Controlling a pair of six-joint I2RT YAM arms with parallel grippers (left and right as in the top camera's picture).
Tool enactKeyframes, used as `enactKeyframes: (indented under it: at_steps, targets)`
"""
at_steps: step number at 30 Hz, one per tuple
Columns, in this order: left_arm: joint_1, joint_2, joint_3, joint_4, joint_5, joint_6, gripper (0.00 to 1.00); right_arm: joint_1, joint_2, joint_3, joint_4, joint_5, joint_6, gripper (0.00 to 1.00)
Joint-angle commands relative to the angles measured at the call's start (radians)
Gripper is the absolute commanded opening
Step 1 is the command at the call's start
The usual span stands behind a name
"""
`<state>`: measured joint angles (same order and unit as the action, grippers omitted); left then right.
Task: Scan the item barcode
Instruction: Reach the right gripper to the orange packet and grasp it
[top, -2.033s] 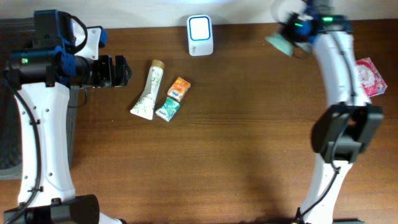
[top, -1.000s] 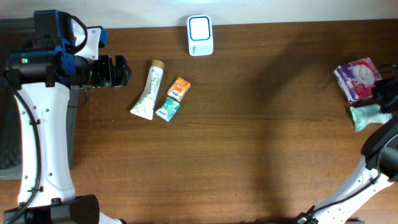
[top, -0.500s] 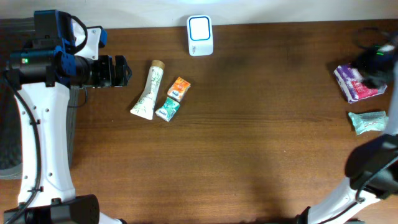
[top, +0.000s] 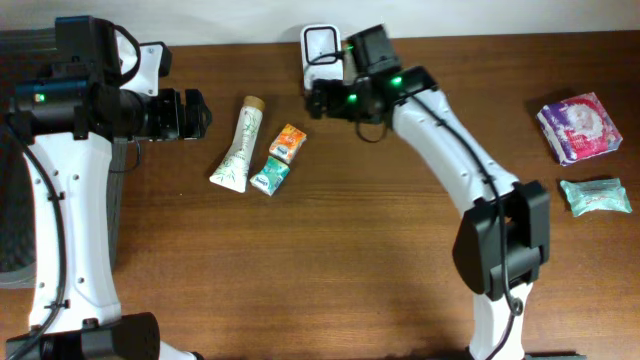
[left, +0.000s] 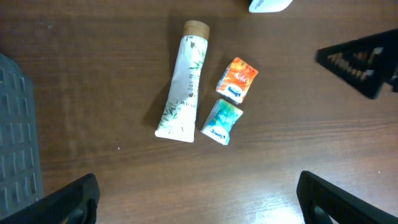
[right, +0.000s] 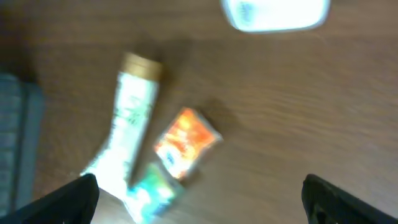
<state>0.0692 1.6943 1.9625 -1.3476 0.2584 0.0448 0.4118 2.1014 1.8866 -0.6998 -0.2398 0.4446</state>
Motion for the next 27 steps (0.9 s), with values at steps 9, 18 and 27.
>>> enactKeyframes:
  at_steps: [9, 18, 27]
  targets:
    - [-0.001, 0.001, 0.003, -0.001, 0.011, 0.001, 0.99, 0.105, 0.231, -0.002, 0.148, 0.049, 0.449, 0.64]
    - [-0.001, 0.001, 0.003, -0.001, 0.011, 0.001, 0.99, 0.121, 0.292, -0.014, 0.158, 0.005, 0.508, 0.52]
    - [-0.001, 0.001, 0.003, -0.001, 0.011, 0.001, 0.99, 0.135, 0.298, -0.047, 0.199, 0.053, 0.503, 0.27]
